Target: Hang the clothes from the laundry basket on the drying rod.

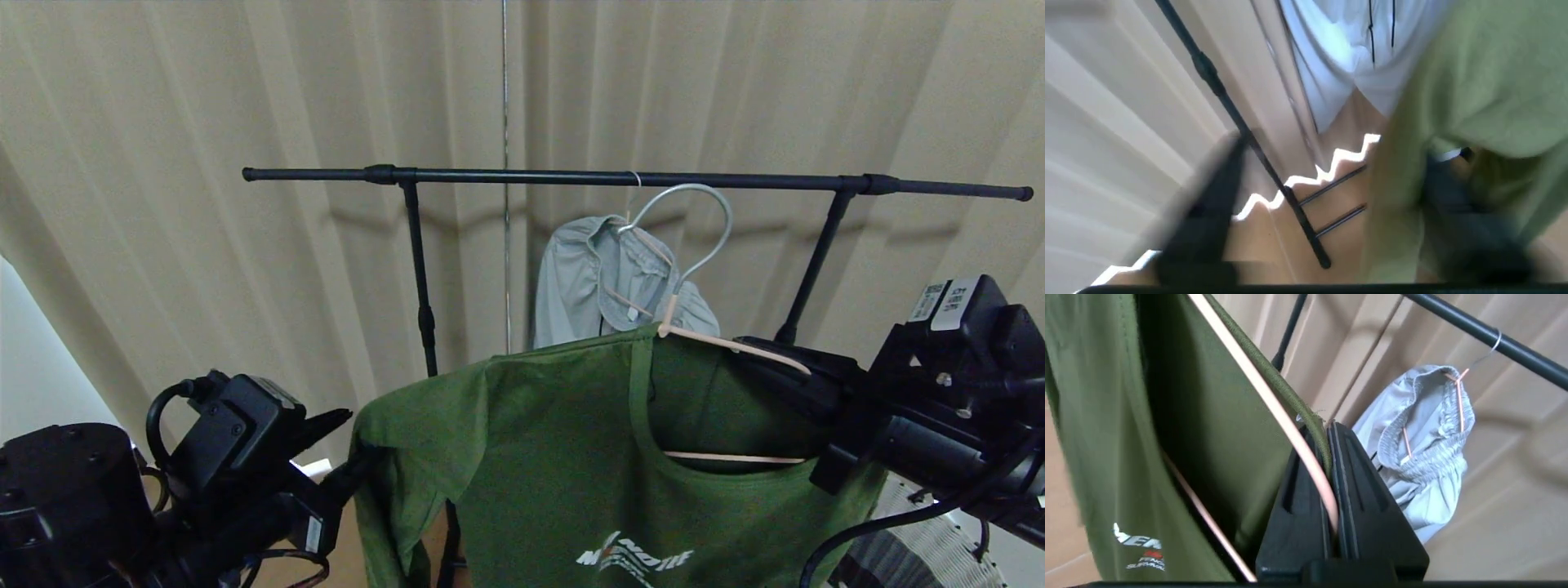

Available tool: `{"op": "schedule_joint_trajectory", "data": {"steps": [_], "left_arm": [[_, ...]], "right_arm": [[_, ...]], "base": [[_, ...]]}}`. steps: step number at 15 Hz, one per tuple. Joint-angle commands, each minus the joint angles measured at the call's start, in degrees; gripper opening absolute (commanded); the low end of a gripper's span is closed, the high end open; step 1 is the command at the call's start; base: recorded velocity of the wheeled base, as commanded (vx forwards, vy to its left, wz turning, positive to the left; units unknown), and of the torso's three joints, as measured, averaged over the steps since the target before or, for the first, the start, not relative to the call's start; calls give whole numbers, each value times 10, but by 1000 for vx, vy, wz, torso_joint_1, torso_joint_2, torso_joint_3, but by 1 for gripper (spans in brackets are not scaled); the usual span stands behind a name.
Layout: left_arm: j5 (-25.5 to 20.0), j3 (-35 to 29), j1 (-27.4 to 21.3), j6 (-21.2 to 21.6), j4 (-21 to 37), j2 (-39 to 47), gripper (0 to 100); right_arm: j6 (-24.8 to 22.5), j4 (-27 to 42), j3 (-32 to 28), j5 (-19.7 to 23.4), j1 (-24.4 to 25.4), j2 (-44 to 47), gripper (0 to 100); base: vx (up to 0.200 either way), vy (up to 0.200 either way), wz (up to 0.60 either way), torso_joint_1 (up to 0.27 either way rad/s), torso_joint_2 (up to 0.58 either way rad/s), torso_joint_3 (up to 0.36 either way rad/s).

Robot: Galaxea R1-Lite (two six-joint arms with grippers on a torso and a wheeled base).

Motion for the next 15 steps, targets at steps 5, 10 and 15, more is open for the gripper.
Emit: {"op": "schedule_joint_trajectory", "data": {"steps": [5, 10, 15], "left_arm": [[1, 12, 34, 1, -1, 2, 0], [0, 32, 70, 2, -1, -37, 0], [0, 32, 67, 1, 0, -40, 100]], "right_arm": [[-2, 6, -1, -3, -17, -19, 0], [-2, 64, -6, -3, -71, -60, 0], [-2, 64, -8, -3, -71, -62, 0]], "base": [[0, 0, 0, 0, 0, 0], [0, 0, 0, 0, 0, 0], [0, 0, 0, 0, 0, 0]]}}
